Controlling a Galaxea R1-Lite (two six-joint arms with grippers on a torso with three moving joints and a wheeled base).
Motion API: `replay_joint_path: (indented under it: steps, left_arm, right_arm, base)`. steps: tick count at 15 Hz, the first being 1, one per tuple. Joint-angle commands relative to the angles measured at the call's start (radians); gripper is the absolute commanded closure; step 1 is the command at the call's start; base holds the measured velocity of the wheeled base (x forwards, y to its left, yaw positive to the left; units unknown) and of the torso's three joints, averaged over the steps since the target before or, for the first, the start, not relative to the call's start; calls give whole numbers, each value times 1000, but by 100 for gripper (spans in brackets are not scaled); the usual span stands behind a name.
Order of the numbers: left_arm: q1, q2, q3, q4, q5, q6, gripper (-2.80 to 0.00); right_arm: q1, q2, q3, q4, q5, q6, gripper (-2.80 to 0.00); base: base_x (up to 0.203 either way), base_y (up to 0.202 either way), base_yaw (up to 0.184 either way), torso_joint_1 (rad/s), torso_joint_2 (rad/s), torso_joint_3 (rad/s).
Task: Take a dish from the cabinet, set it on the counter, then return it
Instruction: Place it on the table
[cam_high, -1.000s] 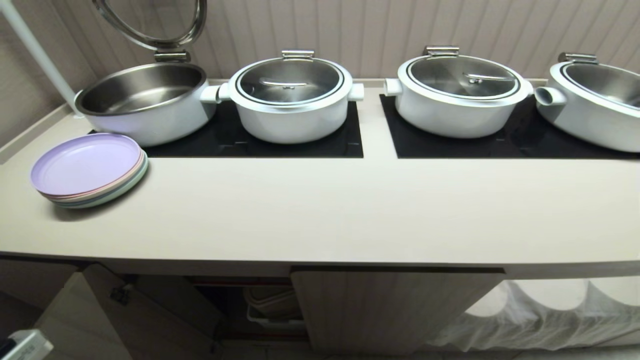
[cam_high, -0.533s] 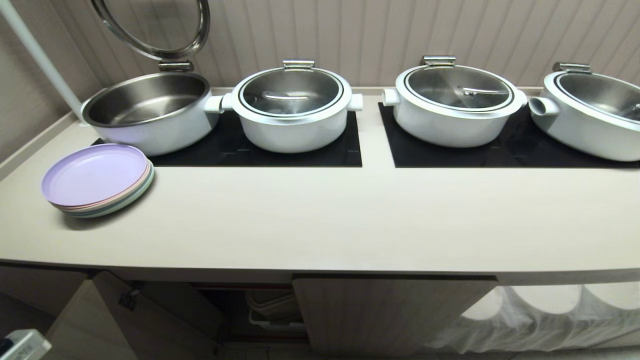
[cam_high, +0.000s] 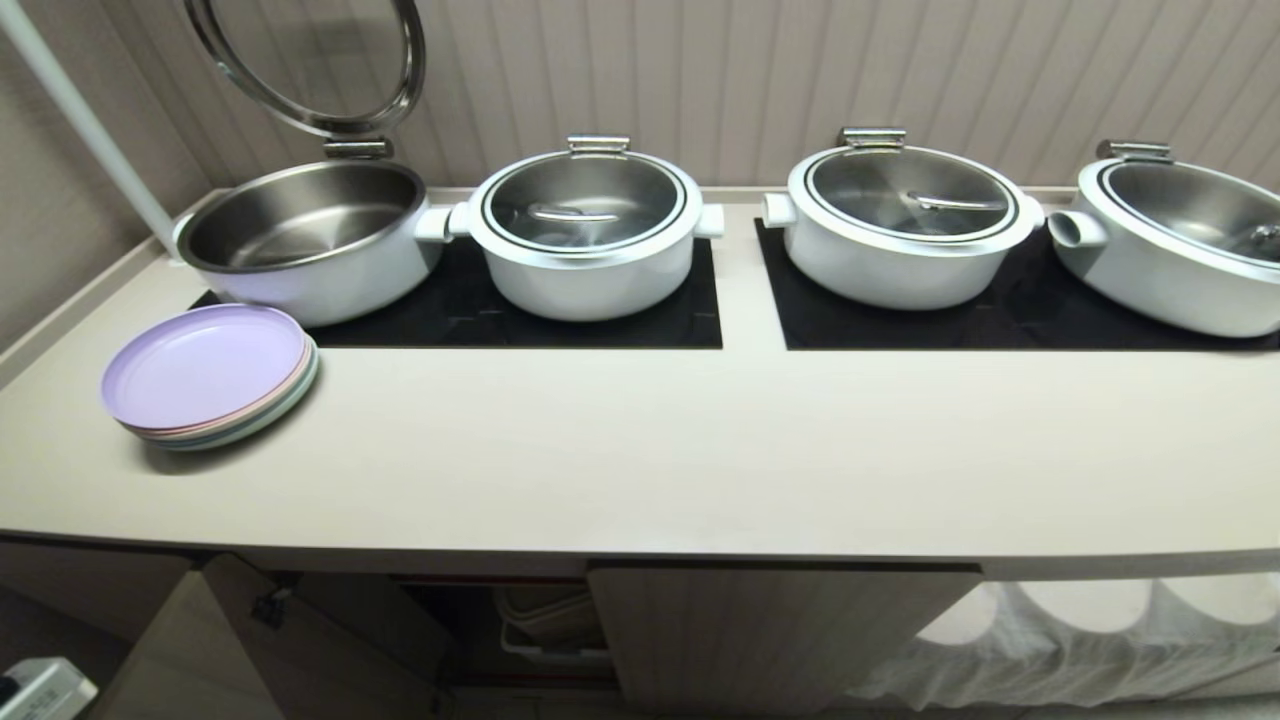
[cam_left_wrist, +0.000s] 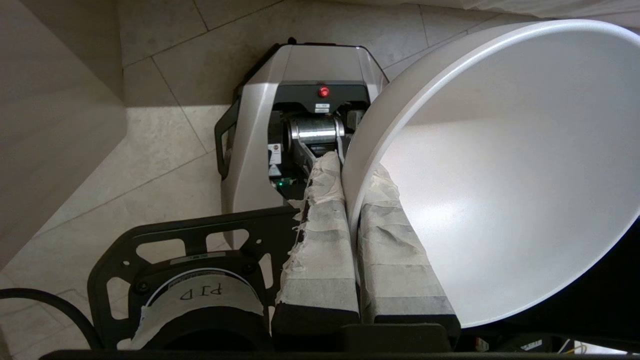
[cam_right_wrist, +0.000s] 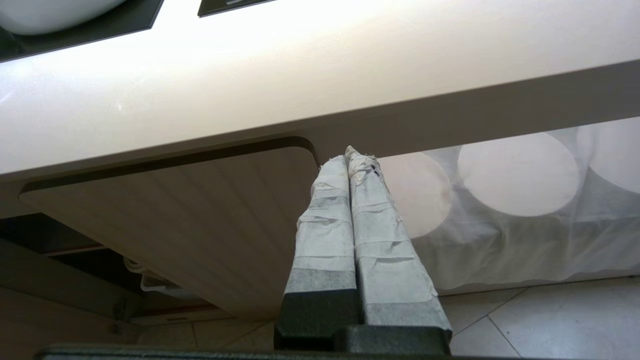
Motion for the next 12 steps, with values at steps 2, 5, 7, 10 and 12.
replay_joint_path:
  steps: [2,5,7,10,12]
  left_arm:
    - [0,-1,-5,2,1,-2,0]
    - [0,-1,-9,22,0,-1,0]
    - [0,-1,-10,22,-1,-1,0]
    - [0,3,-9,19,-5,-1,0]
    - [-2,9,-16,14,-8,-1,0]
  right_arm:
    - [0,0,0,-1,0,1,0]
    - [0,0,0,-1,0,1,0]
    - [0,0,0,-1,0,1,0]
    - [0,0,0,-1,0,1,0]
    - [0,0,0,-1,0,1,0]
  base:
    - [0,0,0,52,-101,-50]
    - [0,0,0,0,0,0]
    - [0,0,0,0,0,0]
    - [0,0,0,0,0,0]
    - [0,0,0,0,0,0]
